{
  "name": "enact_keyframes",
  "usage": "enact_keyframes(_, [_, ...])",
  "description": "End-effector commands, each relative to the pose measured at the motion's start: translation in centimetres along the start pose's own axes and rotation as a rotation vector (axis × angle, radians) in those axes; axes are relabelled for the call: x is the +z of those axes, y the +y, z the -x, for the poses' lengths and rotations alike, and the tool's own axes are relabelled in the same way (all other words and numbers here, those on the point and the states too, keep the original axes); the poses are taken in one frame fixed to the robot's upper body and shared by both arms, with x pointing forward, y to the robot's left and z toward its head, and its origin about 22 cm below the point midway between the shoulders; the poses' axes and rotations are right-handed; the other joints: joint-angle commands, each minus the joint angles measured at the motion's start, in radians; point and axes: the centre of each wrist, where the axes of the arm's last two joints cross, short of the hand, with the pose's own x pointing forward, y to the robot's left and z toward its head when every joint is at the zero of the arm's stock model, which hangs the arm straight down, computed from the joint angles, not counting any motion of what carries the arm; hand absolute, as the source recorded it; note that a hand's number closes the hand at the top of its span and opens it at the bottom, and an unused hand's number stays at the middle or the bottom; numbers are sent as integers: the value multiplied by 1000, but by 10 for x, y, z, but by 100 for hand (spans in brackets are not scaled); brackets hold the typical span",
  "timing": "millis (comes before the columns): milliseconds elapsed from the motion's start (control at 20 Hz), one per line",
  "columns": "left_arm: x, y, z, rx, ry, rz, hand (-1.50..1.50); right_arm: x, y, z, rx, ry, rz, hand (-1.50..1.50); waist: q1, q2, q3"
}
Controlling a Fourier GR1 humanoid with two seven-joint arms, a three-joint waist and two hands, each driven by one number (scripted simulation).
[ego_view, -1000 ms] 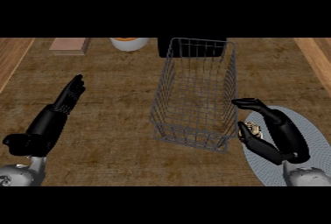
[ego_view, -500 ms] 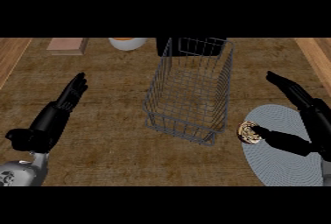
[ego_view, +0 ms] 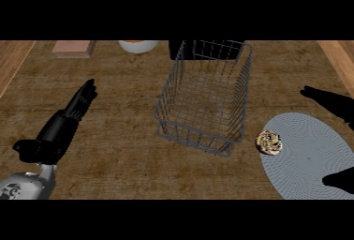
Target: Pick the cupcake from the placemat and place it in the basket
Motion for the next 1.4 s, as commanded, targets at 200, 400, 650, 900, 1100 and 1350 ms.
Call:
enact_keyframes(200, [1,4,12,-1,-11,18,0,39,-38,-20,-19,47,-107,-150,9,4,2])
enact_keyframes(400, [-11,5,-2,6,-10,-5,0,48,-29,17,-31,61,-93,-150,9,4,4])
enact_keyframes(650, [-3,-18,-12,14,-3,11,0,37,-22,26,-92,46,-39,-150,17,5,4])
enact_keyframes(900, [-4,12,-10,15,-6,18,0,13,27,30,-143,35,-12,-150,23,6,4])
enact_keyframes(1100, [12,21,12,1,-35,16,0,0,45,44,-159,40,4,-150,25,6,4])
enact_keyframes(1350, [-20,-2,-4,9,4,7,0,-8,84,57,-132,20,12,-150,14,6,4])
